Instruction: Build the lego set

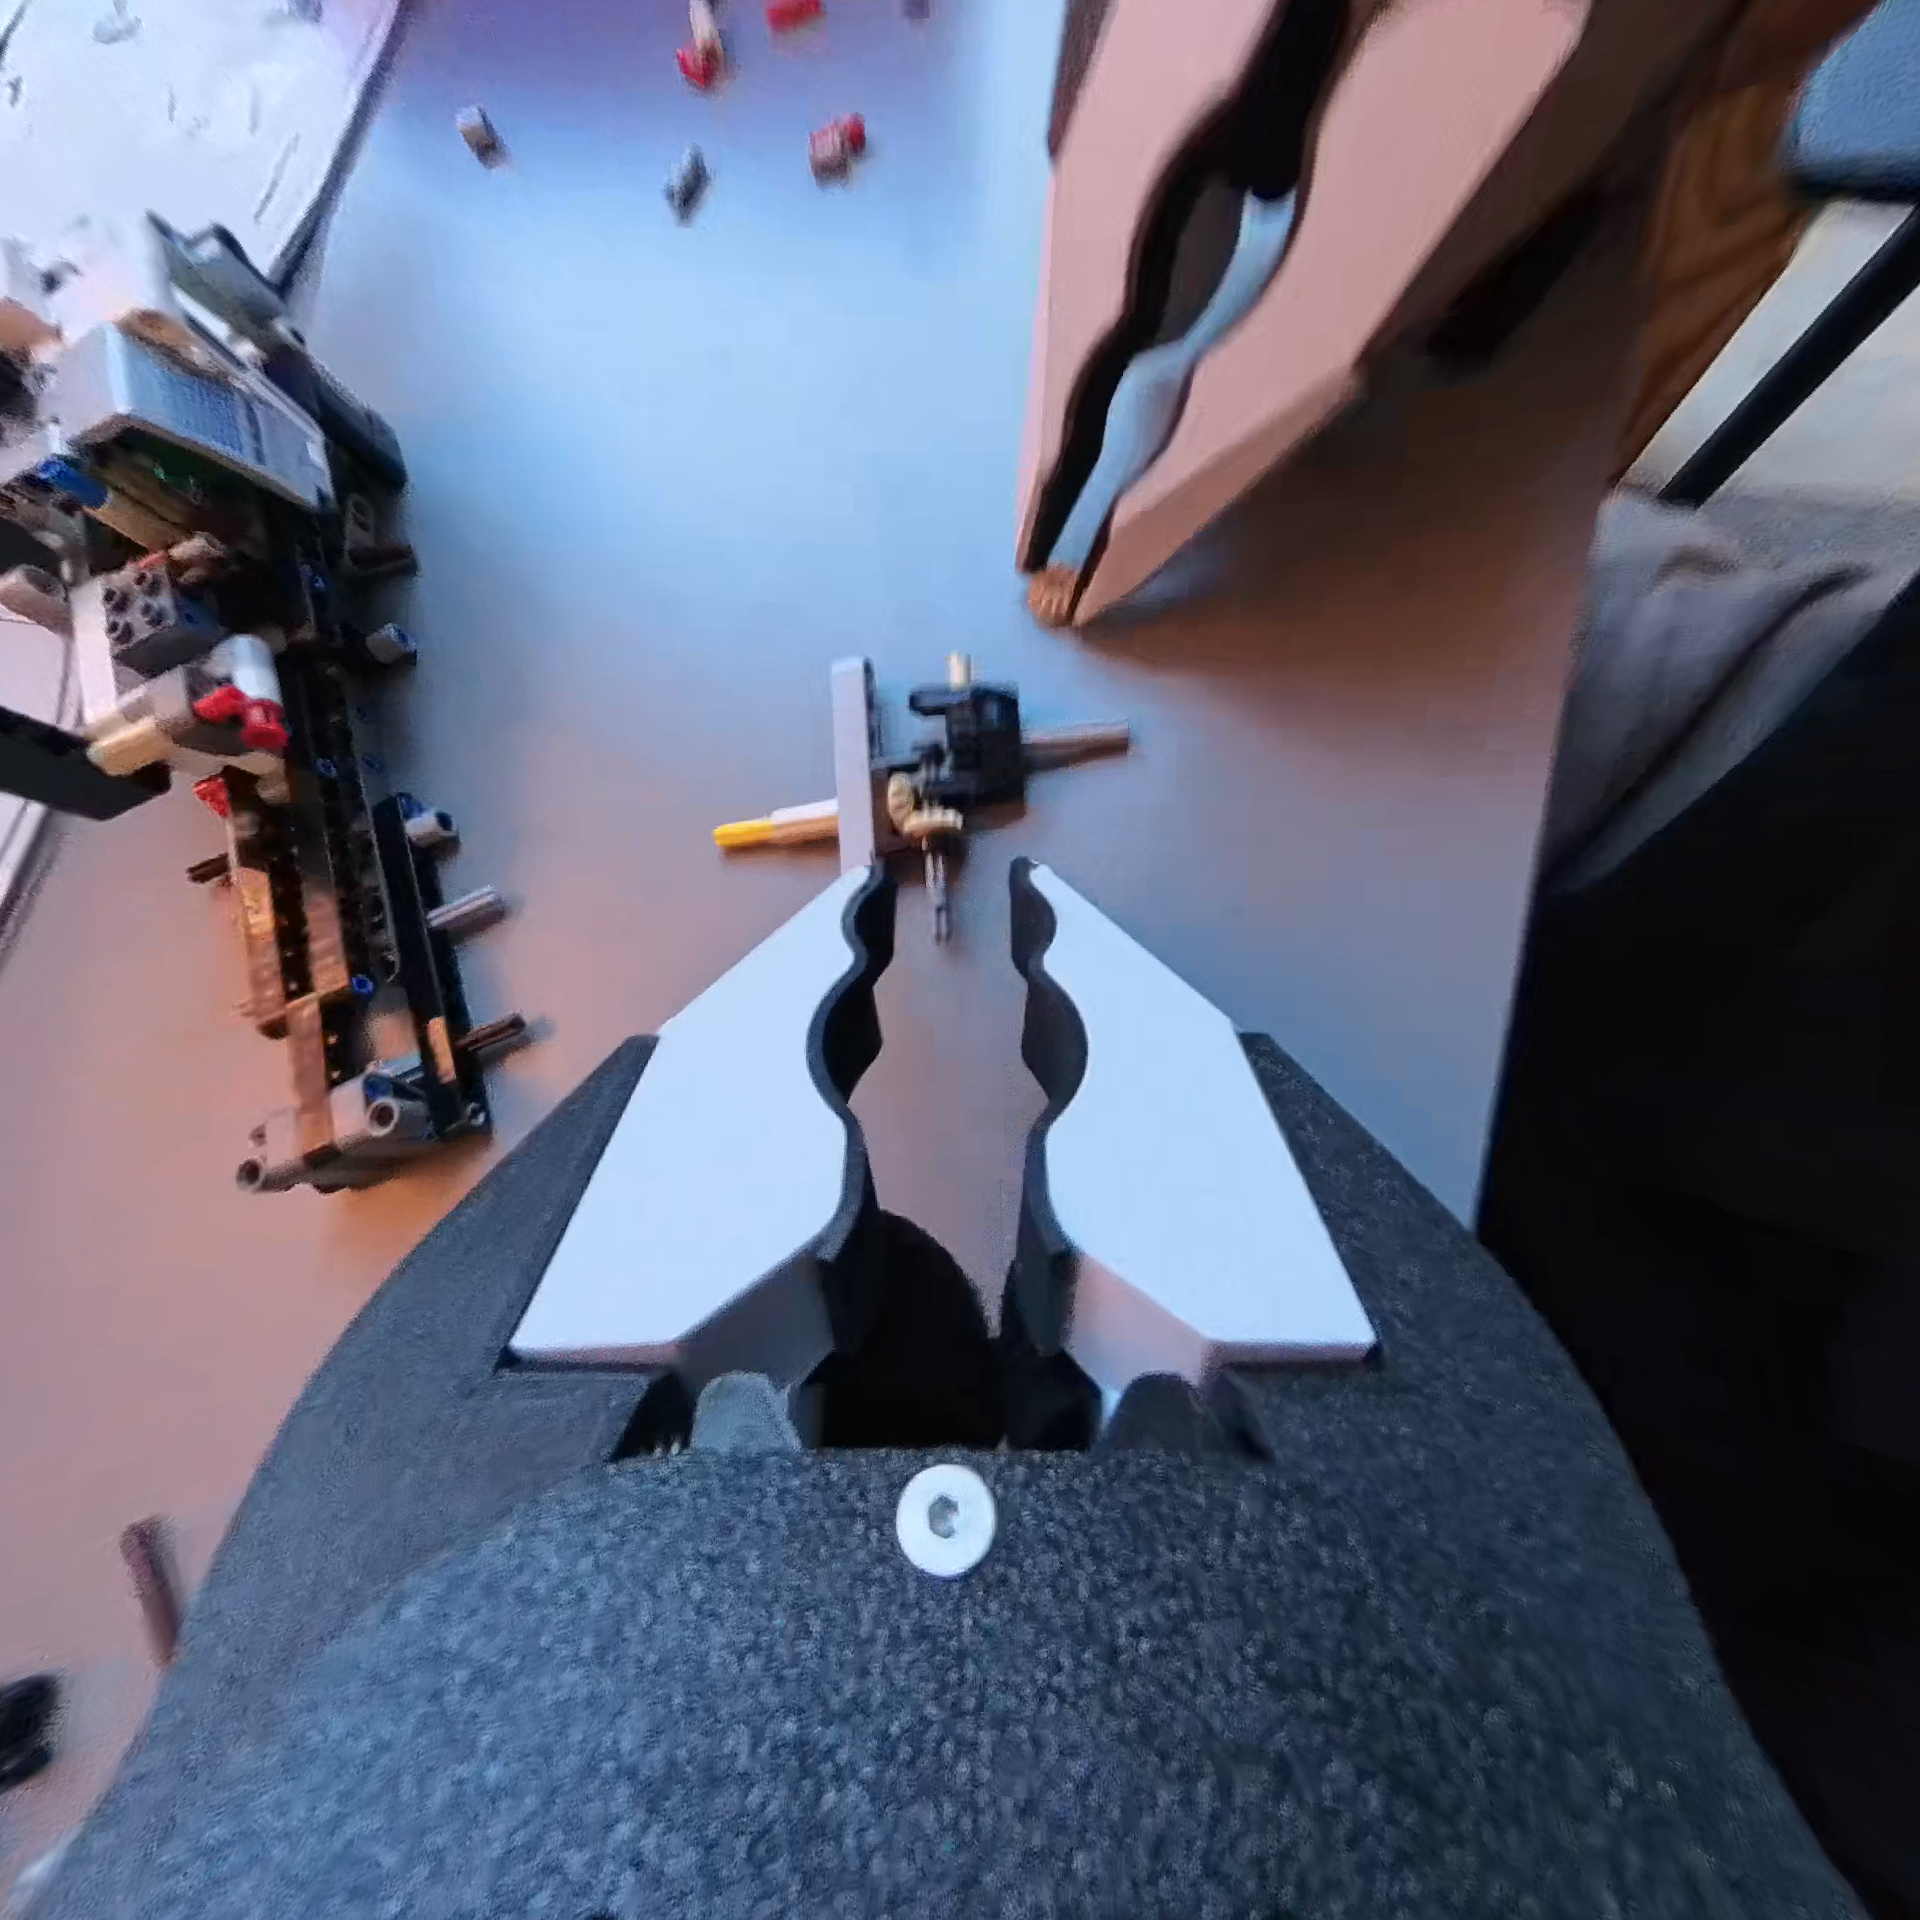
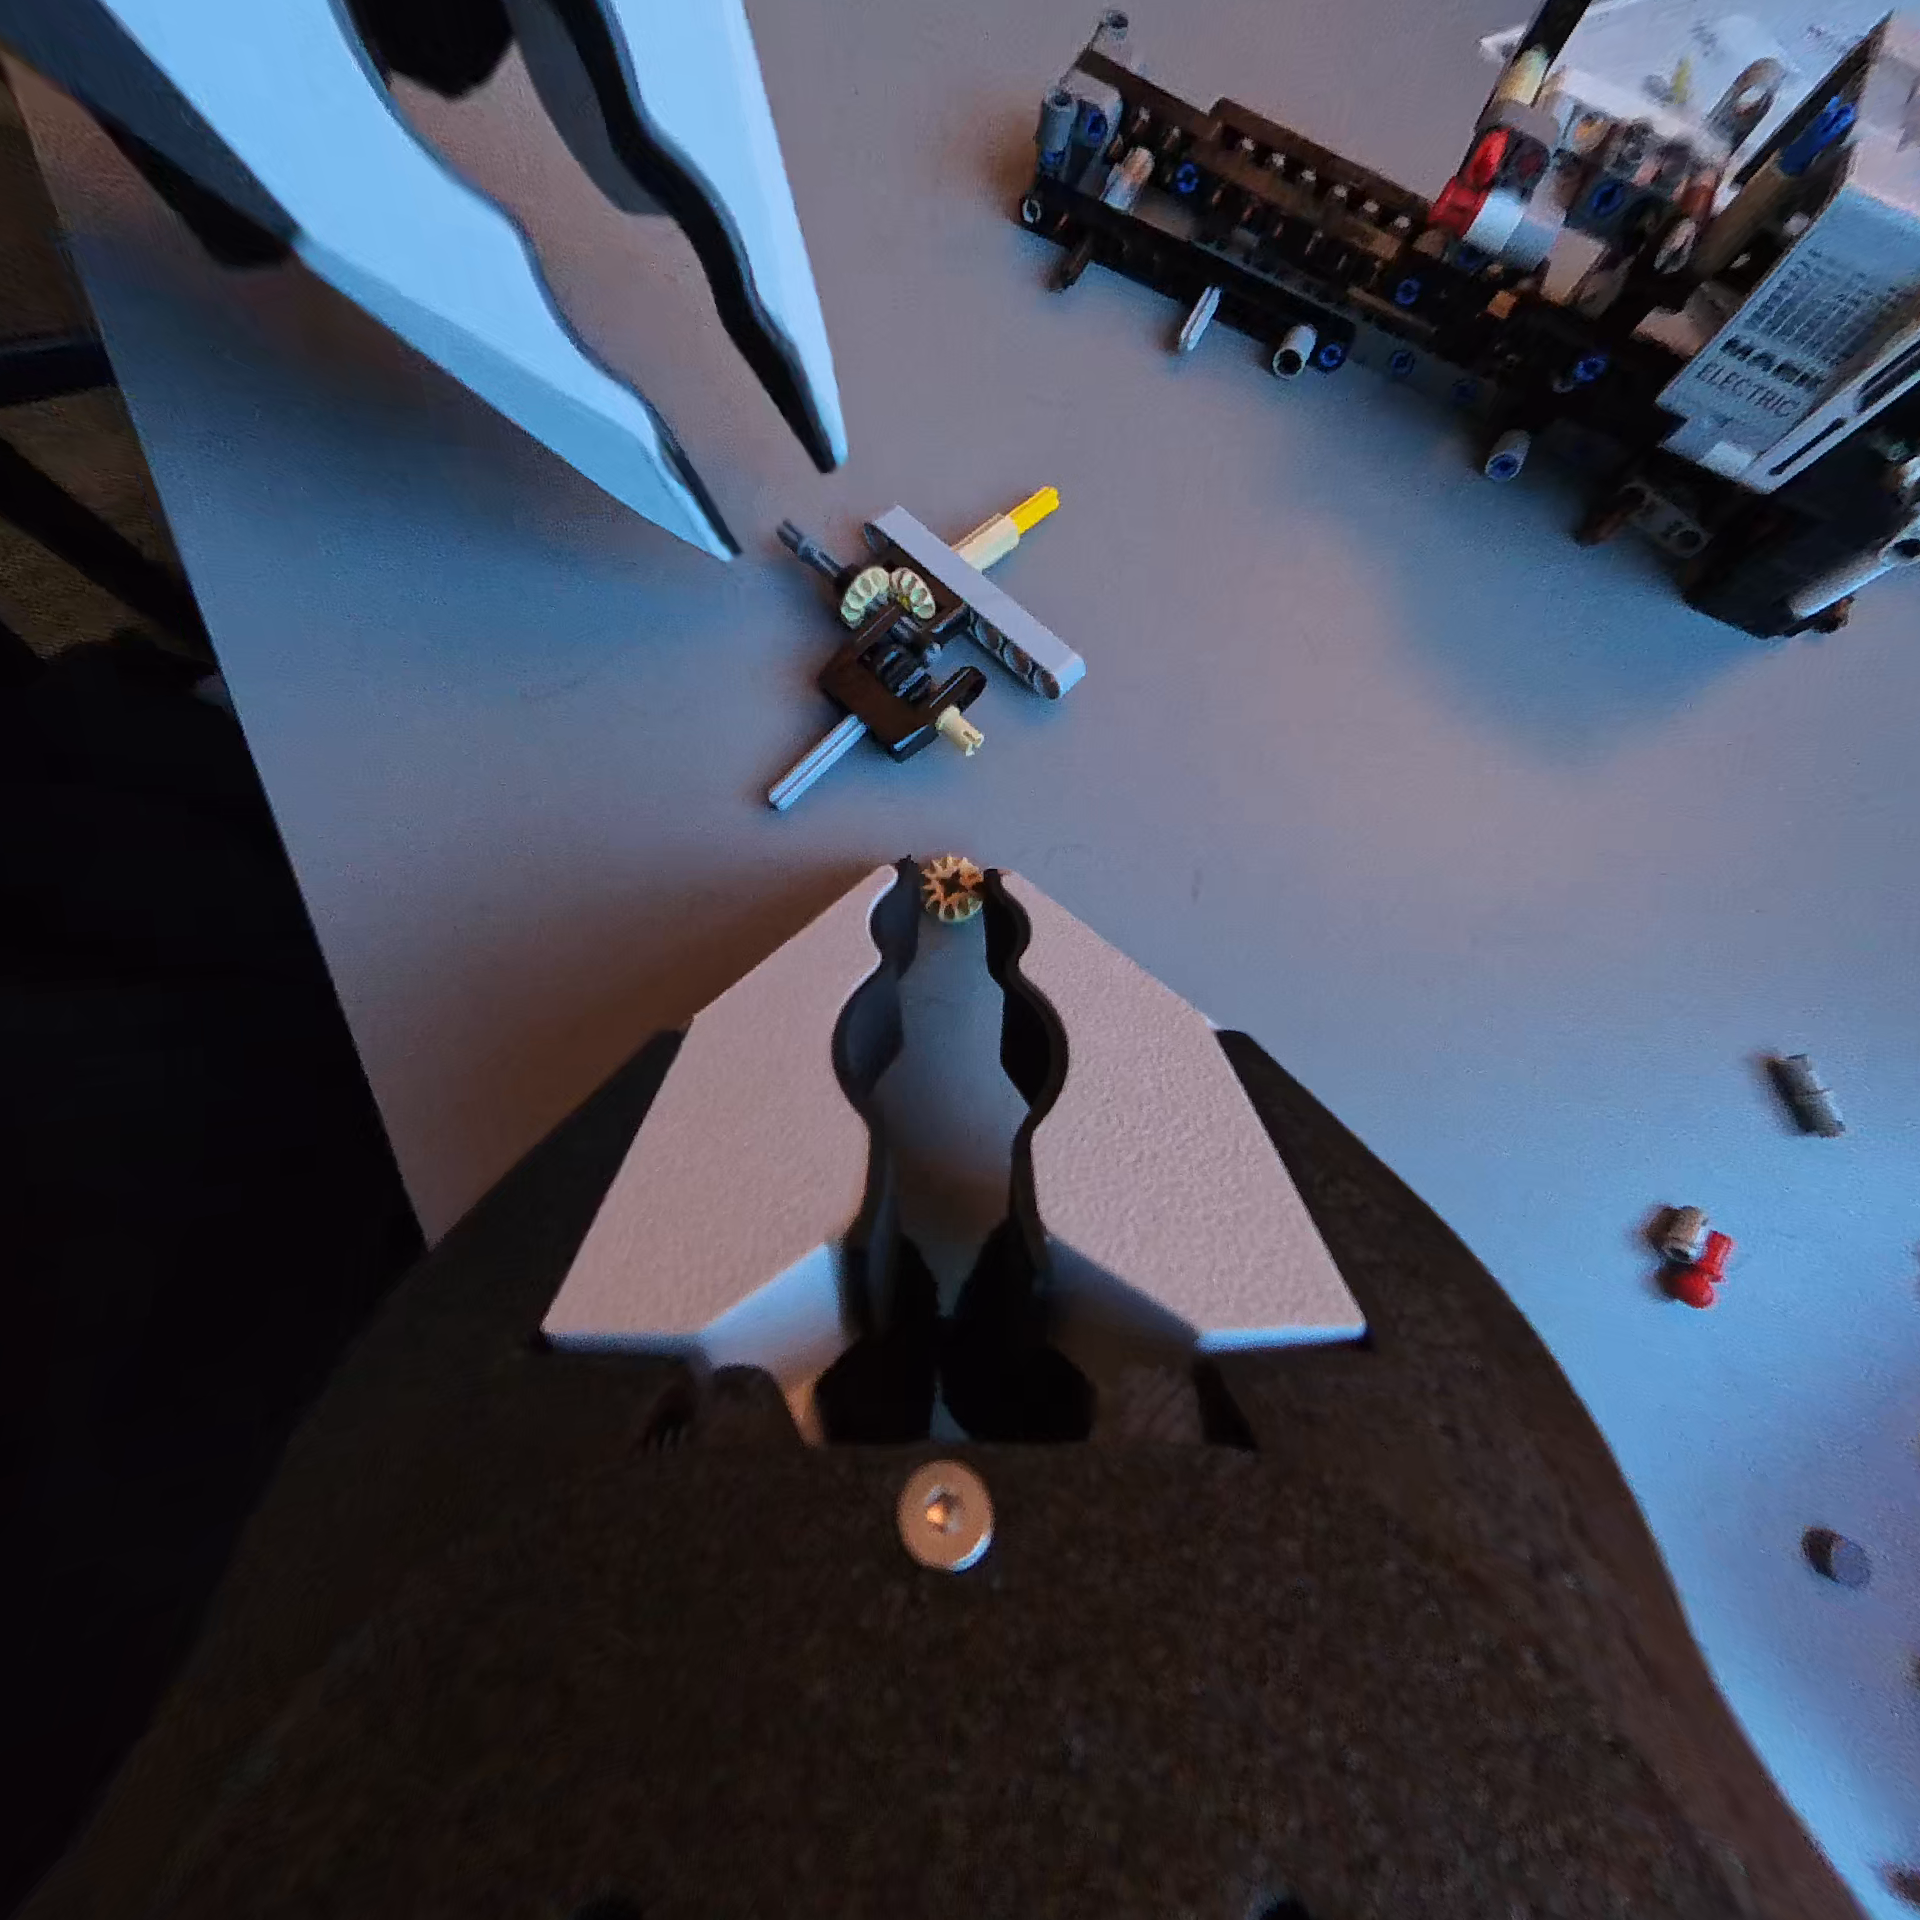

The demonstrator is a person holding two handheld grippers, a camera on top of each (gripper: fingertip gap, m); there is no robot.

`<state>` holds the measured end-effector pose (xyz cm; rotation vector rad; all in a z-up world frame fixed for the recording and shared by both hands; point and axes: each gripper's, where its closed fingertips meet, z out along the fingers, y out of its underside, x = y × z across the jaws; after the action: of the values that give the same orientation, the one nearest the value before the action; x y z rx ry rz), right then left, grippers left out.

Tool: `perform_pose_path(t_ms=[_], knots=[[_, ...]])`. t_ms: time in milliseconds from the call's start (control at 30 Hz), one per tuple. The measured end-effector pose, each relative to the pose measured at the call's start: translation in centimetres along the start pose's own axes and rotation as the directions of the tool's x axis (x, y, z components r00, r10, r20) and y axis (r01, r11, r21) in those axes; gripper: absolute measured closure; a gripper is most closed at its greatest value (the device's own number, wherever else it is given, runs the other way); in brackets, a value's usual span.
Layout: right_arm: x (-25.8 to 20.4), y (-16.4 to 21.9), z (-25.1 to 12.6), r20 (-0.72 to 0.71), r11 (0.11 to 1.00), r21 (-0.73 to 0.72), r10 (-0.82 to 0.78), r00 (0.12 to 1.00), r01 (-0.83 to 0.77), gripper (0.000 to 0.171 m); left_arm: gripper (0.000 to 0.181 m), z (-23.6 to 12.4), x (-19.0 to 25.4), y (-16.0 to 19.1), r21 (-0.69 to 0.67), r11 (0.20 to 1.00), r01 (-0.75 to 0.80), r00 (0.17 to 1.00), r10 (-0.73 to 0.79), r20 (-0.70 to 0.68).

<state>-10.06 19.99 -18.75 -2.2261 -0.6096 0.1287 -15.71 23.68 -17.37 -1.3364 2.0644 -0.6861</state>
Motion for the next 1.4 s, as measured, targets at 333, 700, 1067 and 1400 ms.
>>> perform_pose_path(t_ms=[333, 700, 1067, 1400], knots=[[-1.1, -6.1, -4.9, -0.387, 0.875, 0.18, -0.357, 0.85, 0.45, 0.16, 0.159, -1.5, 1.4, -7.7, 0.171, 0.804, 0.57, 0.702, -0.368, -0.61], [-2.2, -6.7, -5.0, -0.326, 0.883, 0.253, -0.307, 0.894, 0.396, 0.155, 0.181, -1.9, 2.8, -8.3, 0.175, 0.818, 0.548, 0.67, -0.303, -0.678], [-4.8, -7.4, -6.9, 0.51, 0.916, 0.318, 0.052, 0.858, -0.244, 0.155, 0.181, -4.8, 4.7, -7.7, 0.356, 0.916, 0.185, 0.723, 0.118, -0.681], [-5.6, -6.1, -5.6, 0.514, 0.957, 0.233, 0.029, 0.857, -0.172, 0.166, 0.18, -3.5, 5.5, -6.7, 0.293, 0.955, 0.044, 0.753, 0.161, -0.638]])
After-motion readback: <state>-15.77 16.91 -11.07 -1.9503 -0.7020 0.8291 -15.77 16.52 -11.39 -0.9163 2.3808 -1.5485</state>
